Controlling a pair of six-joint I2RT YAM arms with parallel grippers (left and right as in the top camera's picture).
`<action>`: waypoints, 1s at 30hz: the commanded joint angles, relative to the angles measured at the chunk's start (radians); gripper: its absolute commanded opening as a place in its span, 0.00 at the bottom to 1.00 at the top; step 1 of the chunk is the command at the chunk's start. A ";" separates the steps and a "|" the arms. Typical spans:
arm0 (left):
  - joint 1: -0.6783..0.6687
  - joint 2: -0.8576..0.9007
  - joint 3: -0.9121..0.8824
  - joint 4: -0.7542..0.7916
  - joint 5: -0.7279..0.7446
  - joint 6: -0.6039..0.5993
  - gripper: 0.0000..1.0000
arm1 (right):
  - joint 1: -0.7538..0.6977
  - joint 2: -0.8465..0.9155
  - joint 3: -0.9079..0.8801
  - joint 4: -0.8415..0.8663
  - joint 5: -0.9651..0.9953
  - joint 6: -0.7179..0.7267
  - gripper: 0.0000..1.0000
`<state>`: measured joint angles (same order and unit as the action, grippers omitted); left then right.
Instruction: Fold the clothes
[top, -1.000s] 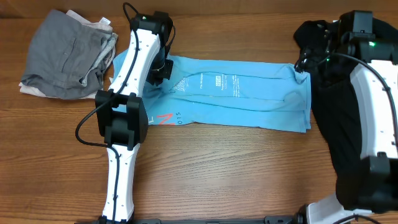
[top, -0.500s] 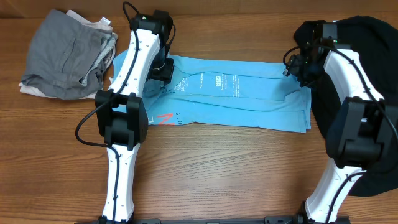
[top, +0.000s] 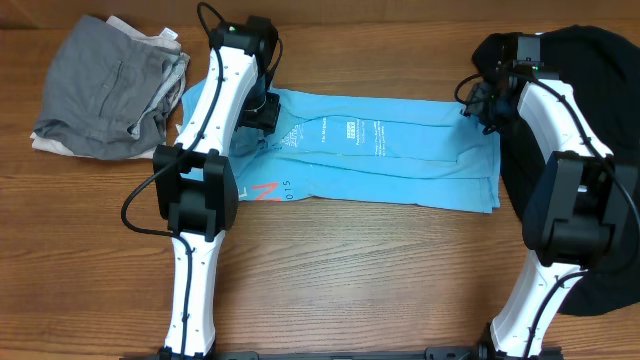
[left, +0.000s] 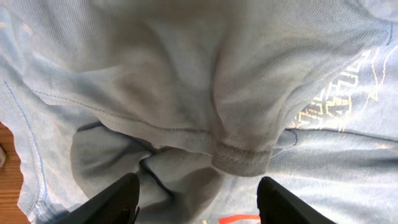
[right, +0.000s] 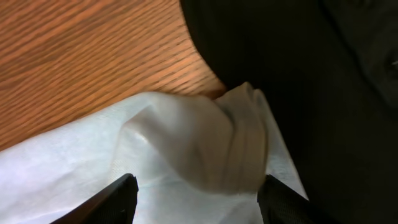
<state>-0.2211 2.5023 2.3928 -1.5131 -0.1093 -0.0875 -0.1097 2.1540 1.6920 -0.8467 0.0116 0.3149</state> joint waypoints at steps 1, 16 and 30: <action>-0.002 -0.004 0.018 0.005 -0.002 -0.006 0.63 | 0.003 0.016 -0.006 0.017 0.033 0.008 0.66; -0.001 -0.004 0.018 0.008 -0.007 -0.002 0.63 | 0.002 -0.002 -0.008 -0.005 0.029 0.057 0.04; 0.042 -0.004 0.018 -0.016 -0.112 -0.002 0.65 | -0.074 -0.056 0.232 -0.472 -0.066 0.014 0.04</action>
<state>-0.2012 2.5027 2.3928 -1.5204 -0.1791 -0.0872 -0.1436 2.1262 1.9034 -1.2884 -0.0406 0.3576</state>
